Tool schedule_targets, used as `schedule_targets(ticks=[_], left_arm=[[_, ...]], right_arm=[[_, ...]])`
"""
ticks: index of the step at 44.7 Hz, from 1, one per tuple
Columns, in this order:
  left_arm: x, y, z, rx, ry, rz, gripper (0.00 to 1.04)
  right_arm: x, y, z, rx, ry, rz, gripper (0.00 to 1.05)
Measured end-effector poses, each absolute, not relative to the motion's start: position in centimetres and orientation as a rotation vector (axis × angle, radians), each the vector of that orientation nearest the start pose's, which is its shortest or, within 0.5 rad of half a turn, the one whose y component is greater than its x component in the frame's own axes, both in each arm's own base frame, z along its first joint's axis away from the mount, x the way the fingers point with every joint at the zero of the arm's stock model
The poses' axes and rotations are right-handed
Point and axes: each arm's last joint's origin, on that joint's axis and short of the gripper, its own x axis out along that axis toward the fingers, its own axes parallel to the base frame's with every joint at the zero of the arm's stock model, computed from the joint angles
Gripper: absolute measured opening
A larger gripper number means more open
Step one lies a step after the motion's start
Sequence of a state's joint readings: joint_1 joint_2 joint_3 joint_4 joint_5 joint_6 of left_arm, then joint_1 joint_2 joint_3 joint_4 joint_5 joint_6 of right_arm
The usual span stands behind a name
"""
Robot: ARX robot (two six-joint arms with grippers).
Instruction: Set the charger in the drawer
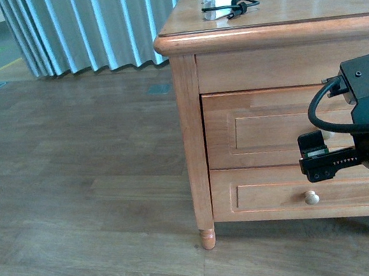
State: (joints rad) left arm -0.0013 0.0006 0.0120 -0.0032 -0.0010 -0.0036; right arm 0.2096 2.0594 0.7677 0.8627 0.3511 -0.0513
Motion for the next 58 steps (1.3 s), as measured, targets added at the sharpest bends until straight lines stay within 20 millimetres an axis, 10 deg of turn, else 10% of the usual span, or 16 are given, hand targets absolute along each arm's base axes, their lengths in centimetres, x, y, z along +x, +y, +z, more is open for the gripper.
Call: schedule_targets(ticks=[17,58], left_arm=[[9.7,0.0,16.7,-0.004,-0.008,0.000,0.99],[9.7,0.0,16.7,-0.004,-0.008,0.000,0.99]], right_arm=[[38.6,5.3,5.9,-0.148,0.414,-0.172,0.96],[40.2,6.9,5.3,-0.087,0.382,-0.118,0.93]])
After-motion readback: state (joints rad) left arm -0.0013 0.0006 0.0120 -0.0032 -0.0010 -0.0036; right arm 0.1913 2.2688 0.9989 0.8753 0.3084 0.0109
